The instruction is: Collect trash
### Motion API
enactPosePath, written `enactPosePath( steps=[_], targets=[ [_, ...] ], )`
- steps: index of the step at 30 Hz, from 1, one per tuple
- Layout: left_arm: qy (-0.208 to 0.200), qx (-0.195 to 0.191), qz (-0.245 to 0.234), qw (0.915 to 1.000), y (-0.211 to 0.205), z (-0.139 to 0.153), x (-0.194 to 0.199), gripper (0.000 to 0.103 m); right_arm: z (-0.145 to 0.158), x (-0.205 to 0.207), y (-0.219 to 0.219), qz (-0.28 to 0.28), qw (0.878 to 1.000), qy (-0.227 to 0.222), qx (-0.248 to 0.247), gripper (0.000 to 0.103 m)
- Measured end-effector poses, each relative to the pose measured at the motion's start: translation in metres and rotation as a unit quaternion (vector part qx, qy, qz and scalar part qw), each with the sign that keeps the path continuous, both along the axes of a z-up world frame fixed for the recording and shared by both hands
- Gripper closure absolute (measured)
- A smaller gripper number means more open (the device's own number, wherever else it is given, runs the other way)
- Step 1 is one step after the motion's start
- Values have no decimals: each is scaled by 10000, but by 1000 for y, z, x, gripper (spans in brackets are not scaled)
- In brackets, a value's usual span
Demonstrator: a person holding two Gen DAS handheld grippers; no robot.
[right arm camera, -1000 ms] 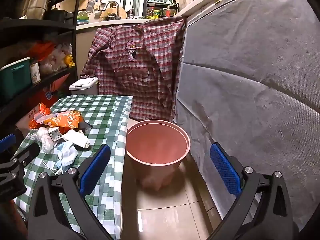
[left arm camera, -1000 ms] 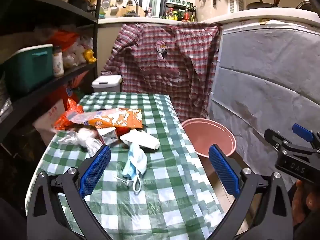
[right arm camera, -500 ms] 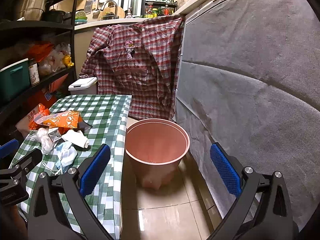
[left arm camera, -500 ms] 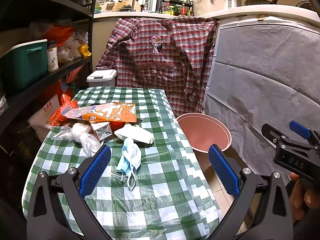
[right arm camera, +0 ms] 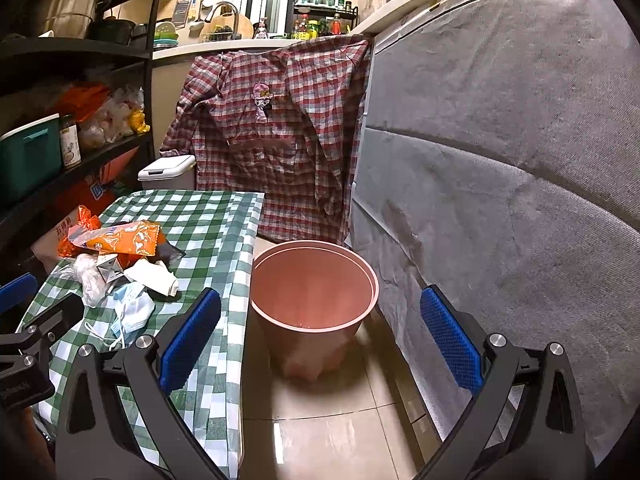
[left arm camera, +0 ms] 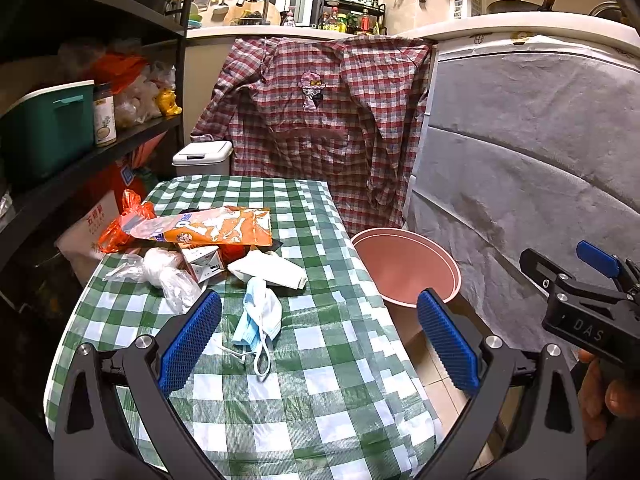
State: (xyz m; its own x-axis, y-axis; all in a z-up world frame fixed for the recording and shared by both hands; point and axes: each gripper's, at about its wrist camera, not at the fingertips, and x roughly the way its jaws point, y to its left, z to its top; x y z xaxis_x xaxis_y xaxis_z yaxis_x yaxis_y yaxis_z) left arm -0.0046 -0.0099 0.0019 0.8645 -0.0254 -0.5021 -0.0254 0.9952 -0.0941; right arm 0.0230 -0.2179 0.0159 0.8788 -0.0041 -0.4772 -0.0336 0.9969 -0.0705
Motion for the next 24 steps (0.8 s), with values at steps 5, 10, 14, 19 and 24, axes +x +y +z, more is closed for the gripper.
enactPosePath(
  steps=[5,10,14,19,24],
  targets=[
    [0,-8,-2,10000,1,-1,0,8,0,0,0,6,10000,5,1,5],
    [4,-11,-9,10000,0,0,0,8,0,0,-2,3,10000,-10,-2,5],
    [-6,-11,-21,10000,-2,2,-1,8,1,2,-4,0,10000,-14,-11,5],
    [-4,-10,-21,10000,-3,3,-1,8,1,3,-6,3,10000,-32,-3,5],
    [-6,-18,-18,10000,-3,2,-1,8,1,3,-7,1,10000,-33,-15,6]
  ],
)
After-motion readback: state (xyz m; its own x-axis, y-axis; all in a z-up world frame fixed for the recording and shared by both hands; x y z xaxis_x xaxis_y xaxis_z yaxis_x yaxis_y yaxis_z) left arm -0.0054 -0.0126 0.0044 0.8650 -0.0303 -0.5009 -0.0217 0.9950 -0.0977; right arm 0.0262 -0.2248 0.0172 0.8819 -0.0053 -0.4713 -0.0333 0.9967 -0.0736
